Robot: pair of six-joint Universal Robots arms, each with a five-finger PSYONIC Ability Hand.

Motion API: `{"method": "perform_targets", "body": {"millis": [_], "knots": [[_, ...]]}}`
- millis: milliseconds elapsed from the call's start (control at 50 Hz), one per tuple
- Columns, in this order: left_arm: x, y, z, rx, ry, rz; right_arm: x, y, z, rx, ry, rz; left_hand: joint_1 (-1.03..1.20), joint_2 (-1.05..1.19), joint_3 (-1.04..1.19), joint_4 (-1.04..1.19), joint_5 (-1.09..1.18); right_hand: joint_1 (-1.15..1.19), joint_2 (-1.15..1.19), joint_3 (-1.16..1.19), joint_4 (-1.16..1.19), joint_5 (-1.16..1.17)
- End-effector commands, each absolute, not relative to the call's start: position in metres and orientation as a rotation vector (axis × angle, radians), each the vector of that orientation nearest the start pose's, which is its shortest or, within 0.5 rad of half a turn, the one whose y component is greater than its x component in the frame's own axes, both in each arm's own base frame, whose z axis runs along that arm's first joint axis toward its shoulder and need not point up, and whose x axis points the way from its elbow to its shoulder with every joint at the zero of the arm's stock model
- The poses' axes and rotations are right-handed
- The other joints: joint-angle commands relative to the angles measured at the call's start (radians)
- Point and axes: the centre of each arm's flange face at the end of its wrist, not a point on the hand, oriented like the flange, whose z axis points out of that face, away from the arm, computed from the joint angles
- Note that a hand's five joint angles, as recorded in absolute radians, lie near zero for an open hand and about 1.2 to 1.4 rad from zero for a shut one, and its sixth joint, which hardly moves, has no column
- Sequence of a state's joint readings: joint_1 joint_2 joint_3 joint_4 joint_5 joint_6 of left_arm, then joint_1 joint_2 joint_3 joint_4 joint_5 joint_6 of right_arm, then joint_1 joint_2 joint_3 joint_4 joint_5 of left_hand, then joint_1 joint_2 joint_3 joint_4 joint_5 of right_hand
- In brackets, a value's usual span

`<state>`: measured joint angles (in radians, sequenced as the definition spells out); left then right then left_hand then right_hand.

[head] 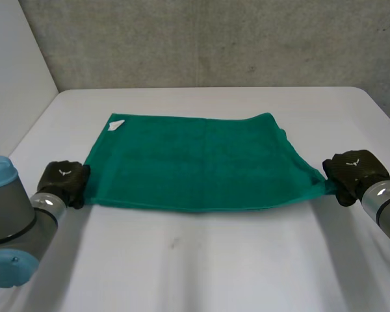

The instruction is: Fold the towel.

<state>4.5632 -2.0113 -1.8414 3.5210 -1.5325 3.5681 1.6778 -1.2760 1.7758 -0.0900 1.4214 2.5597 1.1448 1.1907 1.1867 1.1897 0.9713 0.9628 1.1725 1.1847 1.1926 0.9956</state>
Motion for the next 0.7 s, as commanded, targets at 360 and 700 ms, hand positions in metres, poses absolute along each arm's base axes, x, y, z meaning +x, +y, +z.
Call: {"method": "perform_targets", "body": {"millis": [360, 700], "knots": [[-0.163, -0.183, 0.198, 1.142, 2.27, -1.358, 0.165, -0.244, 0.188, -1.643, 2.626, -1.292, 0.251, 0.206, 0.21, 0.207, 0.25, 0.433, 0.224, 0.212, 0.204, 0.226], [-0.187, -0.26, 0.14, 1.196, 2.287, -1.582, 0.172, -0.278, 0.198, -1.226, 2.562, -1.73, -0.864, -0.91, -0.906, -0.909, -0.865, 0.433, 0.224, 0.212, 0.204, 0.226]]}}
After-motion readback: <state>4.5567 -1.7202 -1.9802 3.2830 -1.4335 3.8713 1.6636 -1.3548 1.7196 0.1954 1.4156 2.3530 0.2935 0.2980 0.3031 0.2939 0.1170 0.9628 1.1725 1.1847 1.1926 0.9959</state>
